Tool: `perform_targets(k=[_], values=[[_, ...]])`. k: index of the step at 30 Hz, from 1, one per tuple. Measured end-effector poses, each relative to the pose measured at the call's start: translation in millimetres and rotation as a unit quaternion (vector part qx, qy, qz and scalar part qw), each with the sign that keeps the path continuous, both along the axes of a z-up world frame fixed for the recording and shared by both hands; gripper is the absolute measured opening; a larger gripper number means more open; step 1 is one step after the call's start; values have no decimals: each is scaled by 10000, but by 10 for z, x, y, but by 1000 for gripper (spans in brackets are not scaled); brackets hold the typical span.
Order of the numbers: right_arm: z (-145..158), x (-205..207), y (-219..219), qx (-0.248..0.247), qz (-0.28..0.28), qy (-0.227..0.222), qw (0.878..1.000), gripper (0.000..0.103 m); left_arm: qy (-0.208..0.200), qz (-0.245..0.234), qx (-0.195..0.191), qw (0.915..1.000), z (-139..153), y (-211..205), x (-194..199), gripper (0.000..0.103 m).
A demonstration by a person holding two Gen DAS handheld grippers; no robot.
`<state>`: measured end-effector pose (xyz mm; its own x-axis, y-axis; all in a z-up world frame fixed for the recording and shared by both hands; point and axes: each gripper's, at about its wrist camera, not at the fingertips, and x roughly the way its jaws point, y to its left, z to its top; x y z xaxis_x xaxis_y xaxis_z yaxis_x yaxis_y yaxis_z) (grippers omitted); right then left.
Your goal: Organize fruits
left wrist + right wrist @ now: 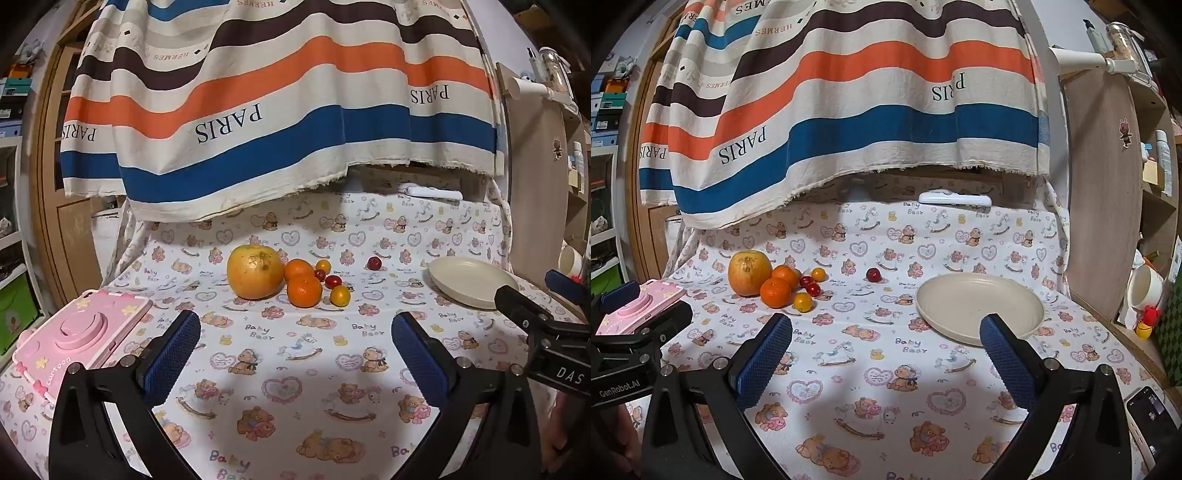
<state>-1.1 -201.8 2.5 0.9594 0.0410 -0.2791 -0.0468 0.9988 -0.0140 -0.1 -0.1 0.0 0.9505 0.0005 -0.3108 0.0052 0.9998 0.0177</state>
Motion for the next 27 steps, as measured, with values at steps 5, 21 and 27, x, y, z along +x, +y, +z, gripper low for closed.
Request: perform_targets(k=[5,21,27], values=[[6,-2,-5,-2,-6,6,10000,103,19,-2,-62,10000,-1,5,2,103],[13,2,-5,-1,3,3,10000,103,48,-18,-60,10000,-28,9,29,103],[17,-1,-9,3,-26,-13,10000,103,5,0,-24,10000,-46,3,12,103]])
